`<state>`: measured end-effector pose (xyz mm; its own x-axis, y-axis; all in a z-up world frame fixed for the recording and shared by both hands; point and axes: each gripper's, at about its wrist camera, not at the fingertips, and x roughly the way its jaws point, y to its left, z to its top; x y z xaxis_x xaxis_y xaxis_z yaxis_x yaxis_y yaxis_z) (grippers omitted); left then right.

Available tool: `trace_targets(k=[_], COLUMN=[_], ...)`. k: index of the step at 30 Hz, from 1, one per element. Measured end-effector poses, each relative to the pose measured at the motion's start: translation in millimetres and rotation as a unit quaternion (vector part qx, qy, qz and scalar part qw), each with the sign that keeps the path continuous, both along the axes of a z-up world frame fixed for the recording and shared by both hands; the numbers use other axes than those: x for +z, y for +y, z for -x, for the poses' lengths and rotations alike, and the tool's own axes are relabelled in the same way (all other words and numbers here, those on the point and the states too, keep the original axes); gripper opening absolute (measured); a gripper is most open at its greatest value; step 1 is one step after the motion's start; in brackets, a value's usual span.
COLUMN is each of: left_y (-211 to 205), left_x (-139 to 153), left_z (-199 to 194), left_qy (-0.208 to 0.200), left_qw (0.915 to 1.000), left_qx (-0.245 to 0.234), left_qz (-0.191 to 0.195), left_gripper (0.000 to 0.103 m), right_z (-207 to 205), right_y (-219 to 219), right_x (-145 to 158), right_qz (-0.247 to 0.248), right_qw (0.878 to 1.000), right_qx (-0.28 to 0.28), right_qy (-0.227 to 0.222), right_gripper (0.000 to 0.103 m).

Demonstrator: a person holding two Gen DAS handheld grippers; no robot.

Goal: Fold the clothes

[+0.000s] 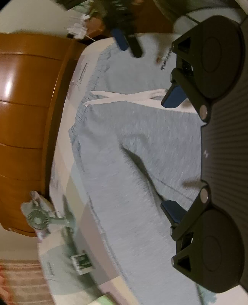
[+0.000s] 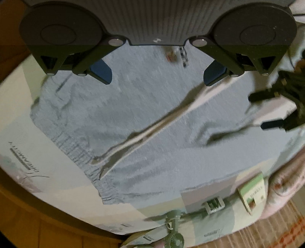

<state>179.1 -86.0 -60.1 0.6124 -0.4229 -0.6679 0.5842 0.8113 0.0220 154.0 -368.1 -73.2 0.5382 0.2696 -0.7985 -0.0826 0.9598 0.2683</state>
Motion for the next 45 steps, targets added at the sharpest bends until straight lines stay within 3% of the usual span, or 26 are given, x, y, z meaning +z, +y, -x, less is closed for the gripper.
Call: trace_targets(k=[6,15,22,24,27,30,32,34,37,40,42,45], left_y=[-20,-50,-59,-60,-62,-65,-66,-66,-64,-63,-62,-64], left_x=[3,3,9,9,7,4,4,3,1,0,0,-2], left_z=[-1,-29,-39,-41,-44,-45,-45,-45,-47,-47,-47,-47], left_qy=[-0.017,0.019,-0.003,-0.007,-0.005,-0.004,-0.006,-0.006,-0.003,-0.002,-0.002,0.002], left_qw=[0.9994,0.9988,0.9969,0.9962,0.9954,0.9956,0.9958,0.996,0.9961,0.9964,0.9966,0.9972], left_qx=[0.004,0.046,0.077,0.085,0.093,0.091,0.088,0.087,0.086,0.084,0.082,0.074], left_qz=[-0.029,0.003,-0.013,-0.019,-0.023,-0.024,-0.024,-0.022,-0.019,-0.015,-0.009,-0.001], left_gripper=[0.102,0.102,0.102,0.102,0.102,0.102,0.102,0.102,0.102,0.102,0.102,0.102], right_z=[-31,-121,-201,-215,-228,-225,-218,-211,-206,-202,-204,-219], right_y=[-38,-117,-104,-93,-77,-73,-72,-75,-79,-94,-109,-140], right_x=[15,20,-3,-14,-28,-32,-31,-32,-26,-12,-6,-15], right_qz=[-0.042,-0.112,-0.216,-0.212,-0.159,-0.125,-0.09,-0.079,-0.074,-0.082,-0.085,-0.15], right_qw=[0.999,0.993,0.976,0.976,0.986,0.989,0.992,0.992,0.992,0.992,0.992,0.987], right_qx=[0.004,-0.013,0.03,0.038,0.042,0.068,0.09,0.102,0.106,0.098,0.085,0.054], right_qy=[-0.022,-0.038,0.004,0.018,0.039,0.027,0.014,0.003,-0.002,-0.019,-0.022,0.015], right_gripper=[0.103,0.103,0.103,0.103,0.103,0.1,0.091,0.09,0.09,0.103,0.103,0.103])
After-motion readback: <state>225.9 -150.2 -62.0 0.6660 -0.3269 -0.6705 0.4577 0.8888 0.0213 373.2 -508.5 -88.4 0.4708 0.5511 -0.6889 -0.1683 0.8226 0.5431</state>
